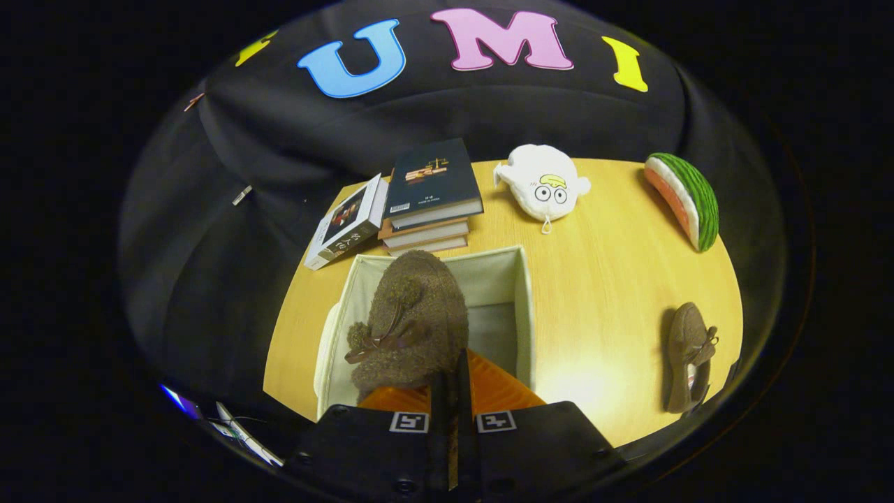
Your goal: Open the storage box then place both shoes into the box .Put the left shoe in first, then the right shoe, with the right side of both shoes facing outward in a uniform manner.
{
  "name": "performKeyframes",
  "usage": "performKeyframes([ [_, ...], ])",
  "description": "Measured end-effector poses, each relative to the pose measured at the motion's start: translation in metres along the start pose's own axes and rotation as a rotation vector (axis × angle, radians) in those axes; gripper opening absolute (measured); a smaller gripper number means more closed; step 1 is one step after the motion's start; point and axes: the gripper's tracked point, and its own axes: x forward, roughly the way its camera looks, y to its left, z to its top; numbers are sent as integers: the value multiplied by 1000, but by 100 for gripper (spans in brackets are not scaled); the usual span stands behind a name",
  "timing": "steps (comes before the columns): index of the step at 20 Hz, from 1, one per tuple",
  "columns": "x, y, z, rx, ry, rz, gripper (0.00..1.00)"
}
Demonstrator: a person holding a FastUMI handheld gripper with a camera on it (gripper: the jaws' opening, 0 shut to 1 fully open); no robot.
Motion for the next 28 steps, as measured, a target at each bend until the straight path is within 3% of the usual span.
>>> performKeyframes([
  [6,33,25,-18,131,54,-35,11],
  [9,45,50,-35,97,92,27,16],
  [10,44,58,-38,72,97,53,26],
  [14,25,71,-43,27,114,163,99],
  [18,-12,61,-26,34,50,244,99],
  [22,-62,20,12,29,-98,285,98],
  [28,-116,-104,48,-23,-299,164,98],
])
